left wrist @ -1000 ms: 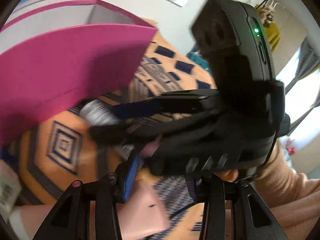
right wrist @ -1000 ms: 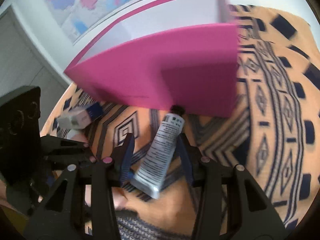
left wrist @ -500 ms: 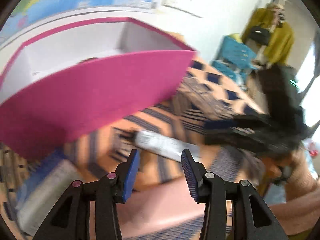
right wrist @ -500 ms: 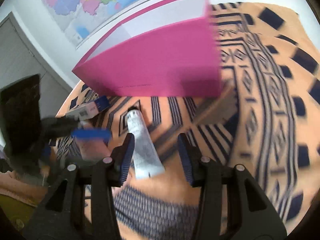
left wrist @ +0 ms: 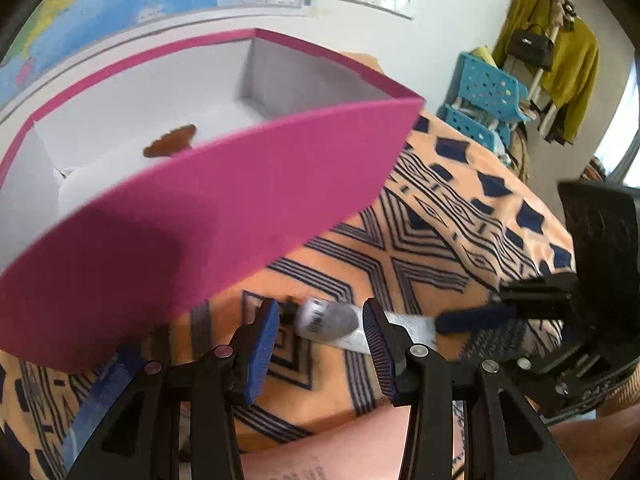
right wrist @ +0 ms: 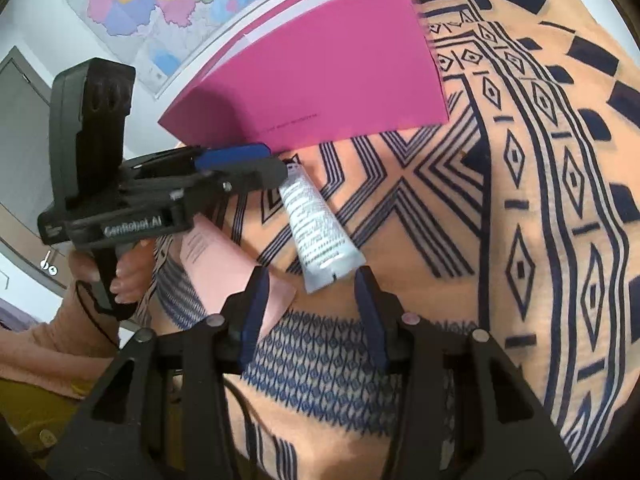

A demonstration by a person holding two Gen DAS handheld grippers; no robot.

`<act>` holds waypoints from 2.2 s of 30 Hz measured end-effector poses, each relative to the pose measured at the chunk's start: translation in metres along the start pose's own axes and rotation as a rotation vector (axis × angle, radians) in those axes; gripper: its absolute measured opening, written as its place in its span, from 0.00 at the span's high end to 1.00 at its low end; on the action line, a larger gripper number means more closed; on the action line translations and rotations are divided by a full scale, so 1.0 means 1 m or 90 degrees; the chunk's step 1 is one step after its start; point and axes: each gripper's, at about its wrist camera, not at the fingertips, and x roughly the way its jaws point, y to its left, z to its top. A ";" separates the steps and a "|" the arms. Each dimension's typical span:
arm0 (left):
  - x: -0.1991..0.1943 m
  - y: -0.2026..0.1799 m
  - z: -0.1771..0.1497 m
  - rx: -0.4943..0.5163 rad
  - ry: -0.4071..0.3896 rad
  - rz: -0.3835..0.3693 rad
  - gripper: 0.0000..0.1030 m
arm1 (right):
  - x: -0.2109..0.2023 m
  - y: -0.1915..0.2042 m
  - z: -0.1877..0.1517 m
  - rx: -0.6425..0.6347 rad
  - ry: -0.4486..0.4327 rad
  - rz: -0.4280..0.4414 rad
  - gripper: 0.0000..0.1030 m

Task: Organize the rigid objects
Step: 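Lift the white squeeze tube off the cover with the right tool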

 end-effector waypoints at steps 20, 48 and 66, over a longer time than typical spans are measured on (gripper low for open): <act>-0.015 -0.006 -0.021 -0.035 -0.005 0.001 0.56 | 0.000 -0.003 -0.001 0.046 -0.048 -0.035 0.52; -0.006 -0.014 -0.039 -0.072 0.016 -0.028 0.66 | 0.003 -0.001 -0.001 0.046 -0.059 -0.038 0.60; -0.008 -0.011 -0.025 -0.061 -0.009 0.004 0.57 | -0.001 -0.003 -0.003 0.055 -0.063 -0.047 0.63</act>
